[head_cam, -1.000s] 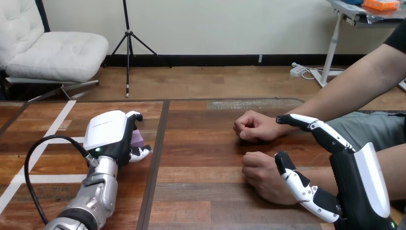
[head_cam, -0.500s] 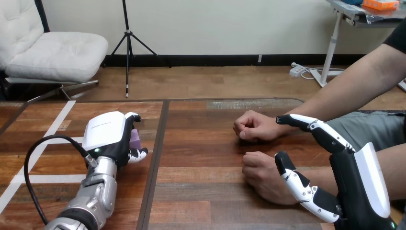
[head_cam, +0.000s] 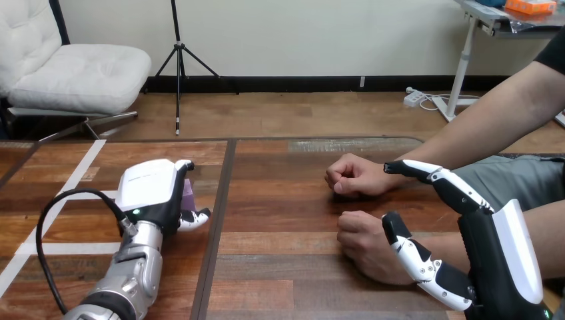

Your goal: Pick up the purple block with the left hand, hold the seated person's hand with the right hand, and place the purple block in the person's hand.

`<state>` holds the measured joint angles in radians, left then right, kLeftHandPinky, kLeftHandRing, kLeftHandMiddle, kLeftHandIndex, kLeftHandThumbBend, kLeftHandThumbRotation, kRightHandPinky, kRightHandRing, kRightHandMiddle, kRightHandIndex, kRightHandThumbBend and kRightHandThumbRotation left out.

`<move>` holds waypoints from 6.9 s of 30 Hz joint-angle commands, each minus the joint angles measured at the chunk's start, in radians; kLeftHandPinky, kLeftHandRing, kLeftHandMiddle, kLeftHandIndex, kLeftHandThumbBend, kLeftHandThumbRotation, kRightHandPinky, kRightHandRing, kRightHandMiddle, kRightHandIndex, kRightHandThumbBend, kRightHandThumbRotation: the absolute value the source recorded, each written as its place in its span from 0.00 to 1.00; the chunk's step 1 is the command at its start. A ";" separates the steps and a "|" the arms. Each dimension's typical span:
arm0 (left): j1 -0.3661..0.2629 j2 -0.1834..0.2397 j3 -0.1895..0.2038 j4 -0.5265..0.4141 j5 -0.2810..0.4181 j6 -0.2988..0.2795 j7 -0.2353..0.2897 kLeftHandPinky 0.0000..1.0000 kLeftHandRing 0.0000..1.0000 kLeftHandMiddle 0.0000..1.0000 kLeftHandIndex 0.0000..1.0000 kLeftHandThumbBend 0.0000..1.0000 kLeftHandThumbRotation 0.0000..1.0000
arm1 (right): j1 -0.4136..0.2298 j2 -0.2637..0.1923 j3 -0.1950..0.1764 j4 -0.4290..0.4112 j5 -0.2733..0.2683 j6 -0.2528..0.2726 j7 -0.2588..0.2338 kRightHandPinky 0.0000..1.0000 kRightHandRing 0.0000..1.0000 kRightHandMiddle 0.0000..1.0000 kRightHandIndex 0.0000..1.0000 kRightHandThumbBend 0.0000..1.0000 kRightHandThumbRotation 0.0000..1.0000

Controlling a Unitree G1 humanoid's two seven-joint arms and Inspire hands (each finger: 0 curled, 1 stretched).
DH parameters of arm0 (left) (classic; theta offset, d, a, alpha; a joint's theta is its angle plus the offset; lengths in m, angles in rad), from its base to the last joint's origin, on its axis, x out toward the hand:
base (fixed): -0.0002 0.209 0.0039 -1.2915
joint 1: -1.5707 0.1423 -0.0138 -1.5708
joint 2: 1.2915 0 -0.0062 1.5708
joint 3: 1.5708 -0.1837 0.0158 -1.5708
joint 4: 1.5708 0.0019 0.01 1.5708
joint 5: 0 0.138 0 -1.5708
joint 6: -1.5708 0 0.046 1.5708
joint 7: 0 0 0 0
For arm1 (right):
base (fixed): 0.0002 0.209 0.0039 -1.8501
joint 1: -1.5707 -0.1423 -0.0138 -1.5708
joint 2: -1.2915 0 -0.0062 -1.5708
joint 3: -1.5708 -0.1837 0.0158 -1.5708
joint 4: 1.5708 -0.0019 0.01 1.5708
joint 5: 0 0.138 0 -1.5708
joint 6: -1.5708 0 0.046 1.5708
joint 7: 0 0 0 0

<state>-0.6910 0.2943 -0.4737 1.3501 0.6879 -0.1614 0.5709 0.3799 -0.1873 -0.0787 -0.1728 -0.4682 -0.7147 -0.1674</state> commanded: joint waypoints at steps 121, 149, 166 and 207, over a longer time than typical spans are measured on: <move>0.021 -0.004 0.056 0.010 -0.035 -0.127 0.132 0.51 0.52 0.56 0.65 0.55 0.00 | 0.008 -0.032 -0.017 -0.071 0.014 -0.012 0.009 0.80 0.78 0.76 0.73 0.39 0.53; 0.022 -0.002 0.010 0.010 0.041 -0.087 0.268 0.48 0.56 0.64 0.71 0.61 0.25 | -0.003 -0.026 -0.007 -0.066 0.011 -0.004 0.016 0.80 0.78 0.76 0.74 0.40 0.54; 0.008 -0.015 0.006 0.009 0.036 -0.025 0.203 0.77 0.81 0.84 0.86 0.69 0.60 | -0.012 -0.020 -0.003 -0.063 -0.001 -0.002 0.011 0.80 0.78 0.77 0.74 0.40 0.55; -0.001 -0.028 0.043 0.005 -0.017 -0.007 0.091 0.80 0.85 0.87 0.89 0.79 0.65 | -0.002 -0.021 -0.007 -0.065 -0.003 0.000 0.011 0.81 0.78 0.76 0.74 0.39 0.56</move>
<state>-0.6427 0.2675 -0.4489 1.3687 0.6892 -0.1743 0.6785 0.4174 -0.2028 -0.0793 -0.1917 -0.4784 -0.7141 -0.1513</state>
